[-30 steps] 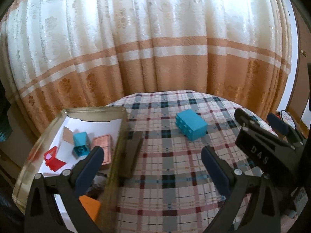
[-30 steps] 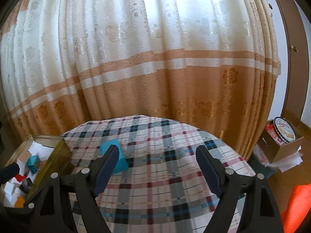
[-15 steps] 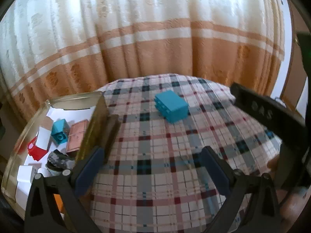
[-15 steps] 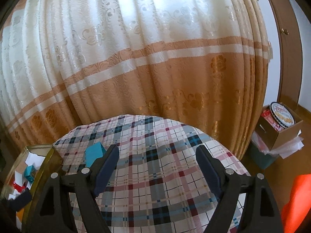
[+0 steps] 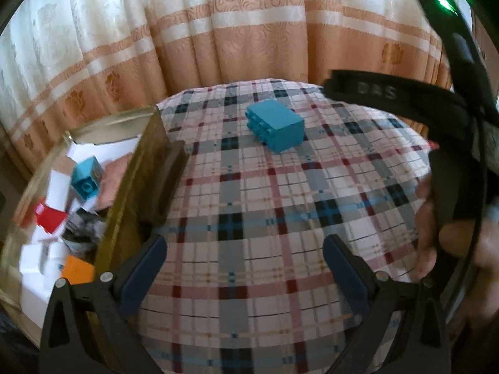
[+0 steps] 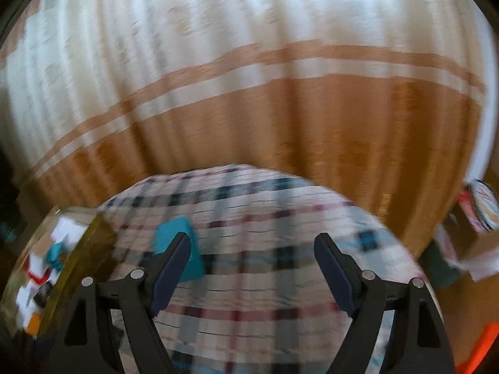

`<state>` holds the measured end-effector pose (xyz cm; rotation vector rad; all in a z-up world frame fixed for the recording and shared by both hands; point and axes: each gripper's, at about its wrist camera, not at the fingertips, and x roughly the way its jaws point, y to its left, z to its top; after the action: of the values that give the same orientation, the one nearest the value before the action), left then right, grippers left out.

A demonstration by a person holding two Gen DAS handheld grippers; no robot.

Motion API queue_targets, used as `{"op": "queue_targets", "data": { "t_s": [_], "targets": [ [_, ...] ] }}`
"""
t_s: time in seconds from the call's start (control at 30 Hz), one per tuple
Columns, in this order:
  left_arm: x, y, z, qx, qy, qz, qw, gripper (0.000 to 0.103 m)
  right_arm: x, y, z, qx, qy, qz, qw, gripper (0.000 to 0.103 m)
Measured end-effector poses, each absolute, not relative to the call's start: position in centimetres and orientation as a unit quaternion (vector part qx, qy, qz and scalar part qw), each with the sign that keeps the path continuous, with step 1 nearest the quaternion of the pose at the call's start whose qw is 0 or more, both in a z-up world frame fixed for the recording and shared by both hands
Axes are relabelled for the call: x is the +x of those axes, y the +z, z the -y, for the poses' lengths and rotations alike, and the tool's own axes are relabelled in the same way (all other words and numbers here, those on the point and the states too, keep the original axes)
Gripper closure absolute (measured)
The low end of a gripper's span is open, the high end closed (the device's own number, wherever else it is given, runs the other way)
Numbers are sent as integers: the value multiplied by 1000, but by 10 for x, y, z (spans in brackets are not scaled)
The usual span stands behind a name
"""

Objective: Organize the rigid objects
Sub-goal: 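Lower the right gripper over the small teal block and close on it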

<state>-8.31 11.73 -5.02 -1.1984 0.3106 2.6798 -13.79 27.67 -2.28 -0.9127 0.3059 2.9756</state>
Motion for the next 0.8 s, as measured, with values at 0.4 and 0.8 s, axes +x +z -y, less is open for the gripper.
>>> {"op": "queue_targets", "data": {
  "t_s": [0.4,0.8],
  "targets": [
    [-88,-56,-113,-429,885,-170,56,1,-193,-42,-215,-371,922,-10,-116,20],
    [-87,-55,-121,-406,877,-255,38,1,-211,-59,-218,-410,905,-21,-109,59]
  ]
}}
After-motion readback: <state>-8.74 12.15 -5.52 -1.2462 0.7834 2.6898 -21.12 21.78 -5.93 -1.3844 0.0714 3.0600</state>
